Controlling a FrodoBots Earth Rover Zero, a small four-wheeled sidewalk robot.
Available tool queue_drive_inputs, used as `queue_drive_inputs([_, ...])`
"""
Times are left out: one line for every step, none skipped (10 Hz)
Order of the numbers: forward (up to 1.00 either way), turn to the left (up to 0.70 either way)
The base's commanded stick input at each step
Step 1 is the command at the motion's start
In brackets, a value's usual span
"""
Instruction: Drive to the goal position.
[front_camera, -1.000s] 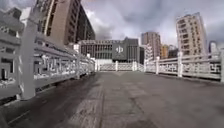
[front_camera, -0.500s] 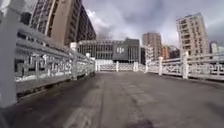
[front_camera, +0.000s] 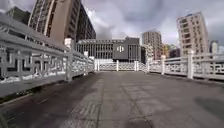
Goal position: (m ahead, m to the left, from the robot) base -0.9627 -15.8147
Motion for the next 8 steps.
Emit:
queue_drive_inputs([0.70, 0.00])
queue_drive_inputs([0.70, 0.00])
queue_drive_inputs([0.70, 0.00])
queue_drive_inputs([0.70, 0.00])
queue_drive_inputs([0.70, 0.00])
queue_drive_inputs([0.70, 0.00])
queue_drive_inputs([0.70, 0.00])
queue_drive_inputs([0.70, 0.00])
